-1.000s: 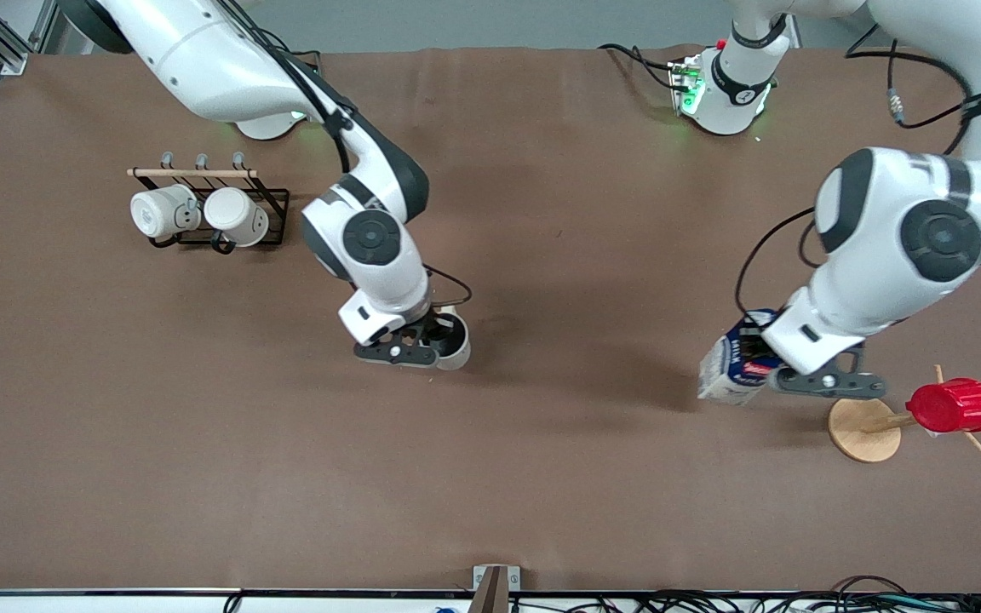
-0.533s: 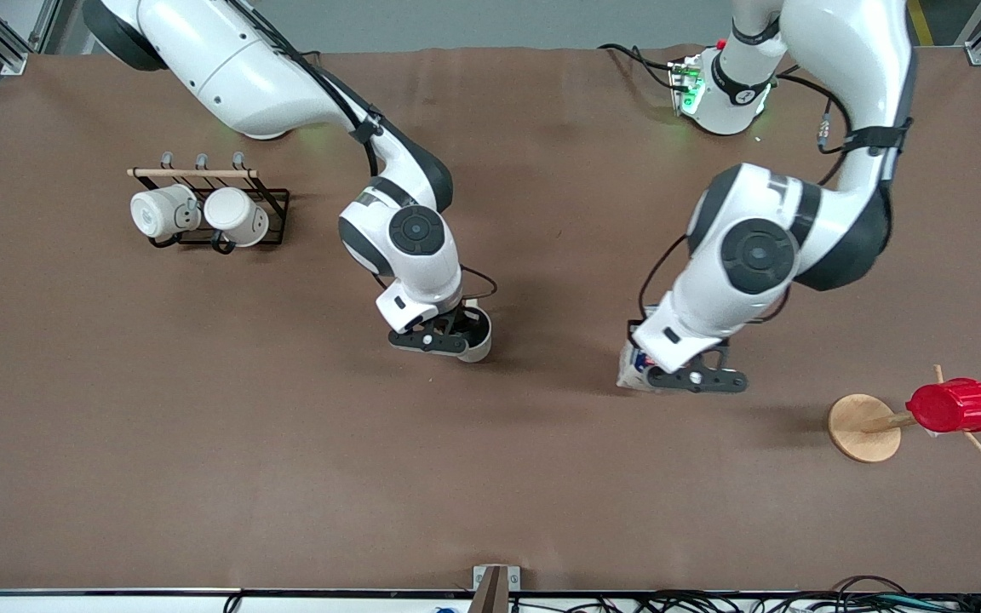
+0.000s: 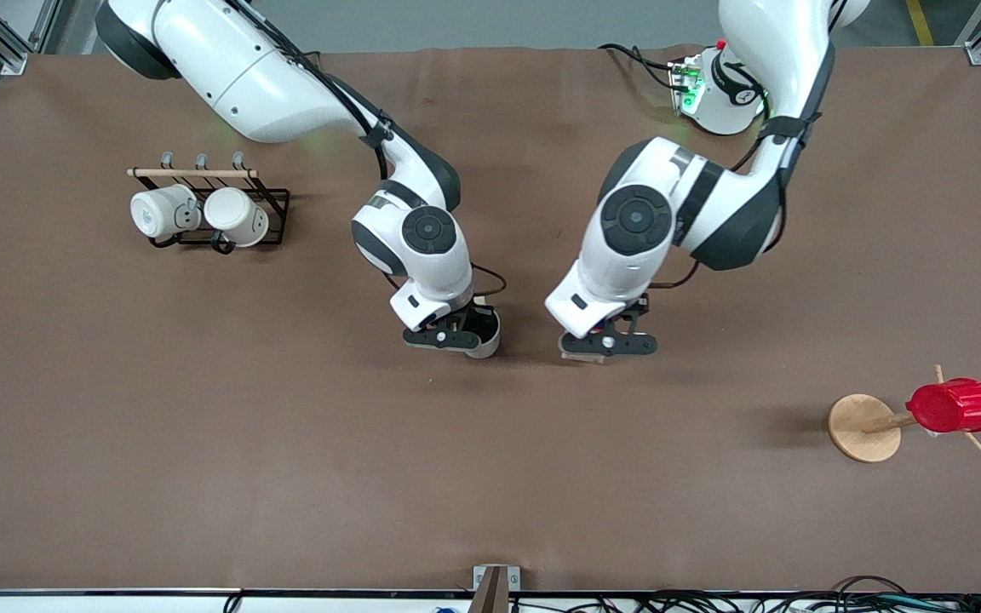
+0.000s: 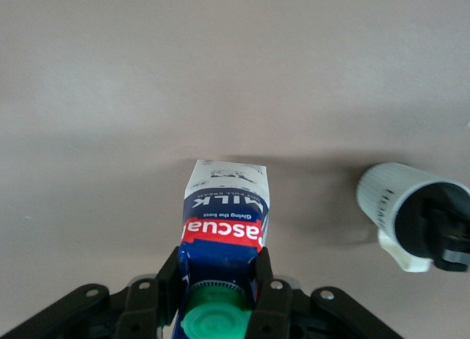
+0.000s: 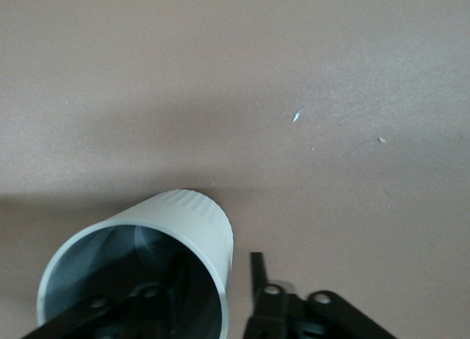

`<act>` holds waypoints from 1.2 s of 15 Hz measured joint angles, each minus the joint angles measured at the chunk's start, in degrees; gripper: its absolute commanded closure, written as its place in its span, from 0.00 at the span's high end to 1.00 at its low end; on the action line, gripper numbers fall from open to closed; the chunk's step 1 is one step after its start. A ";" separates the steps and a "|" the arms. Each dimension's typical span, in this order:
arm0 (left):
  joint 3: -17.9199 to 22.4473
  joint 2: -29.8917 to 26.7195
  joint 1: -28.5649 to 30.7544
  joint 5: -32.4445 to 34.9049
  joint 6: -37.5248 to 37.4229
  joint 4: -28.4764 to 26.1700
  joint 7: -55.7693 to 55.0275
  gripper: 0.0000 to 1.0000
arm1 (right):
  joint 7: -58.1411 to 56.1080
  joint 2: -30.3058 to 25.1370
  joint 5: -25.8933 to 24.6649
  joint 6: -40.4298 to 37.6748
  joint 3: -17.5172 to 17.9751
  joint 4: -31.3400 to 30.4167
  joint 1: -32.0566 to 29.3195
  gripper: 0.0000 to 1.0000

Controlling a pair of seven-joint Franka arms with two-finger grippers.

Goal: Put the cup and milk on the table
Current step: 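Set the mug down, open the right gripper and withdraw it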

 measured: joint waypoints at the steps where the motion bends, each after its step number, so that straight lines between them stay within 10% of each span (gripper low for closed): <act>1: 0.01 1.04 -0.49 -0.60 0.01 1.04 -0.36 0.05 | 0.01 -0.08 0.00 -0.12 0.01 0.18 -0.08 1.00; 11: -0.03 5.97 -3.50 -2.14 0.18 6.59 -3.01 0.05 | -8.06 -18.07 0.47 -17.78 1.79 1.83 -14.94 1.00; 18: 0.00 7.80 -4.30 -2.14 1.02 6.80 -3.05 0.30 | -37.11 -32.99 13.18 -29.59 -16.62 1.80 -17.29 1.00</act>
